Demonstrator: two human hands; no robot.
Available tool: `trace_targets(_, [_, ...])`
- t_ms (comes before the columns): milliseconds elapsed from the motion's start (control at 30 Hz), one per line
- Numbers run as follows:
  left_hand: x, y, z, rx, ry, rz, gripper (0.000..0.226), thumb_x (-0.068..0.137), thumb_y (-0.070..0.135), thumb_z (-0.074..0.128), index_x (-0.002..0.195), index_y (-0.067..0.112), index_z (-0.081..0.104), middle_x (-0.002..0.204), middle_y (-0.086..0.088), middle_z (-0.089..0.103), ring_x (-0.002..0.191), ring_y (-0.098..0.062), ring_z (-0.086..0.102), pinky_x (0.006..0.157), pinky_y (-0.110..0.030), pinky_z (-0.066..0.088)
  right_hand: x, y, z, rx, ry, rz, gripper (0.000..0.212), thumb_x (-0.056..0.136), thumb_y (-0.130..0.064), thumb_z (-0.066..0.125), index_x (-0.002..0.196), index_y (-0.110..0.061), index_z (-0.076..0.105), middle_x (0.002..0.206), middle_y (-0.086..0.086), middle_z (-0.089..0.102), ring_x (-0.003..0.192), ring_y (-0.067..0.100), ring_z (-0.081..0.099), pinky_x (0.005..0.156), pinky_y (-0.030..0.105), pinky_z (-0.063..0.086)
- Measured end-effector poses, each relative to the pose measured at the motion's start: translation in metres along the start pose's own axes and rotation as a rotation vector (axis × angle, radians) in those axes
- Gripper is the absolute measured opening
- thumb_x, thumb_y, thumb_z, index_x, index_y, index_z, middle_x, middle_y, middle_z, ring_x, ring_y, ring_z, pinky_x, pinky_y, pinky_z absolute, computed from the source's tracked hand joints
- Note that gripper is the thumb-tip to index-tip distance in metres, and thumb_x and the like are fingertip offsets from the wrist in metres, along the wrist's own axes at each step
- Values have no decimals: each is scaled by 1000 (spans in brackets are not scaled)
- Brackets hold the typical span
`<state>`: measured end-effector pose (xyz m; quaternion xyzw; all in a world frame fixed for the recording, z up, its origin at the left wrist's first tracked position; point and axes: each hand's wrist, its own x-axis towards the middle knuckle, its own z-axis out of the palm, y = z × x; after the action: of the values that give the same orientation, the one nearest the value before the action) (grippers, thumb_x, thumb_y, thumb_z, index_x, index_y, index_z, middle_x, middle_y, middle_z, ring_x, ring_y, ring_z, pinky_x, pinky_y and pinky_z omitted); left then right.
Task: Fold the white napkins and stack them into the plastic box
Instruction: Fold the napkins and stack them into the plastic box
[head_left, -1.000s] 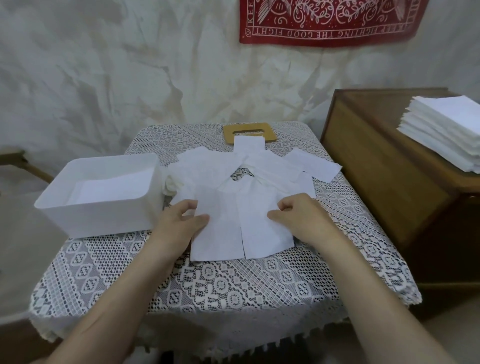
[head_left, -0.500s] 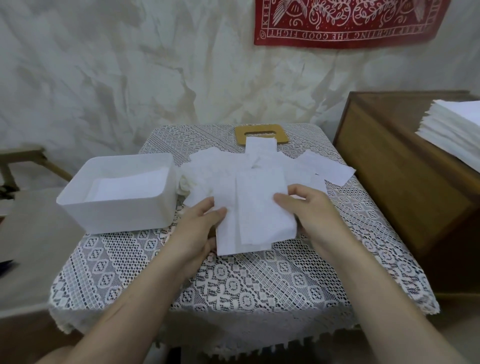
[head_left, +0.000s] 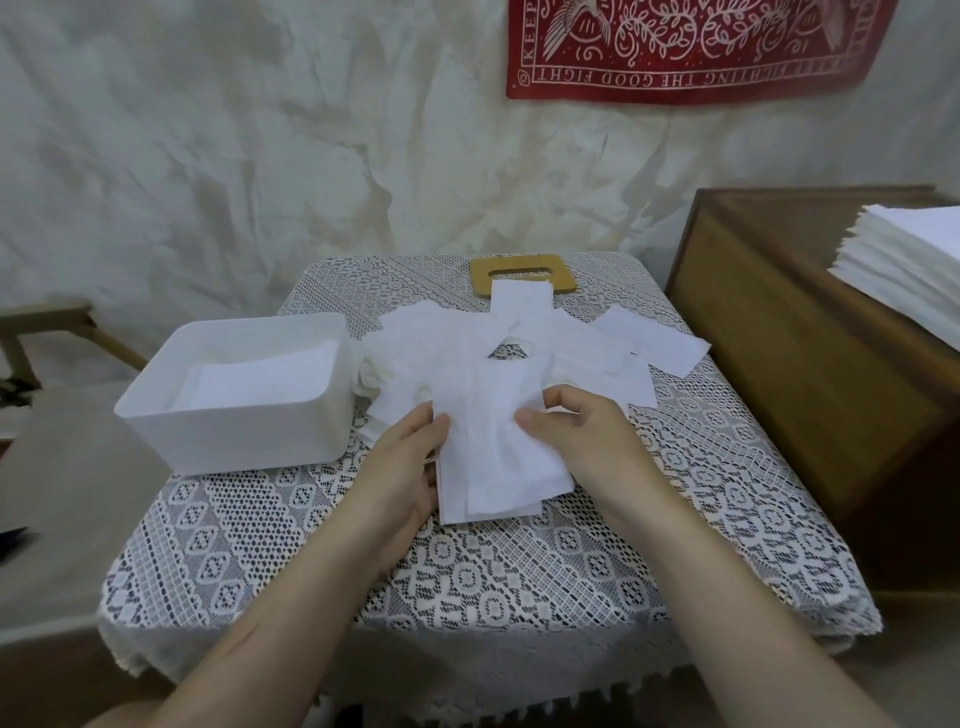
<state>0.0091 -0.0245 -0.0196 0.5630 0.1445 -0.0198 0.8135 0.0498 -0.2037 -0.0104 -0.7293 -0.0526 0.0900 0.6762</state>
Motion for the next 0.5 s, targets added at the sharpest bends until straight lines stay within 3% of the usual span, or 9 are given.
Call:
trace_targets(100, [-1, 0, -1, 7, -3, 7, 27, 109, 12, 45, 118, 16, 70, 117, -2, 78, 107, -21, 73, 94, -40, 58, 1, 0, 1, -16, 13, 0, 8, 94, -19, 71, 99, -13, 73, 95, 8, 79, 95, 32, 74, 95, 51, 54])
trace_targets(267, [-2, 0, 0, 32, -15, 18, 31, 109, 10, 43, 115, 19, 71, 114, 0, 79, 106, -17, 74, 88, -35, 57, 4, 4, -3, -297, 147, -45, 28, 82, -50, 67, 87, -22, 71, 84, -3, 77, 86, 23, 73, 87, 51, 56])
trace_targets(433, [-2, 0, 0, 41, -13, 16, 32, 109, 8, 43, 116, 22, 70, 114, 1, 79, 100, -14, 75, 78, -30, 61, 4, 4, -4, -254, 145, -70, 20, 87, -39, 67, 92, -21, 73, 88, -1, 77, 89, 27, 72, 88, 52, 56])
trace_targets(500, [-2, 1, 1, 36, -5, 15, 32, 109, 7, 43, 116, 21, 70, 112, 2, 79, 97, -13, 75, 80, -32, 60, 3, 3, -3, -175, 108, -87, 9, 94, -25, 68, 92, -17, 73, 88, 4, 78, 91, 33, 72, 85, 50, 55])
